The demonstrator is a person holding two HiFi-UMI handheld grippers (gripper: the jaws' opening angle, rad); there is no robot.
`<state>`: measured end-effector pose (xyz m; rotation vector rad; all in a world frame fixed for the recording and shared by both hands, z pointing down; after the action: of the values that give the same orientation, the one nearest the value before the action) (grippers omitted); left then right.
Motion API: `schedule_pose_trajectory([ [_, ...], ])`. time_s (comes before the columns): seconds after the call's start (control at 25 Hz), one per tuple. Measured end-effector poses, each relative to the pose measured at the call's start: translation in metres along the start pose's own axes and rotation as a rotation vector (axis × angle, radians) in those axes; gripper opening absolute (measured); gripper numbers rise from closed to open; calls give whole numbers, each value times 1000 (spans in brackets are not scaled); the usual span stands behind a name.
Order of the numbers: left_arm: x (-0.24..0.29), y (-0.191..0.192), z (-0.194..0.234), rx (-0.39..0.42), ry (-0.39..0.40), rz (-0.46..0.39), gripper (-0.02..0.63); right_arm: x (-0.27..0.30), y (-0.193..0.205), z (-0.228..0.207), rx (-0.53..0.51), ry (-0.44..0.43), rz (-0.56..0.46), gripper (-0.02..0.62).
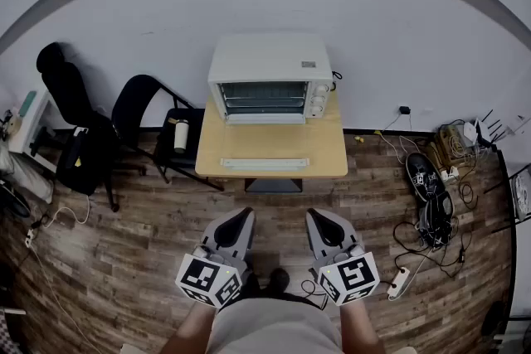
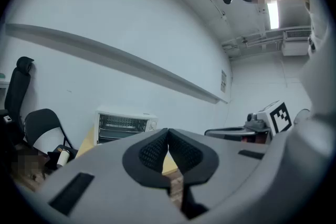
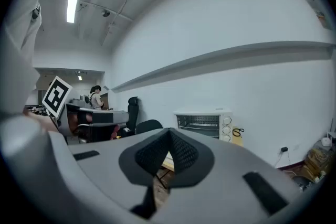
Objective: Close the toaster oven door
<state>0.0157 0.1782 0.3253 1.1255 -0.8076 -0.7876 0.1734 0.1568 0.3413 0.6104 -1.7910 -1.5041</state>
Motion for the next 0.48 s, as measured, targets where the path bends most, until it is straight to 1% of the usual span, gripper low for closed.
schedule_pose_trajectory([
  [0.2,6,2,-1,-9,-1,13,9,-1,-4,-3,-16,-4,-8,-2],
  [0.48,1,4,-7,-16,-15,12,9,-10,-4,-4,-41,-5,-19,-2],
])
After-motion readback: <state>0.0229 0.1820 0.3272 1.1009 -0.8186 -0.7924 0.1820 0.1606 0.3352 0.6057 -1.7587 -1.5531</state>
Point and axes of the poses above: the fingertips, and each gripper's own axes: x forward along the fingers, z to its left, y out of its underside, the point moved 4 cm from there along -x, backward along the fingers, and after that the axes turned 1 degree about y, right-handed, at the moved point
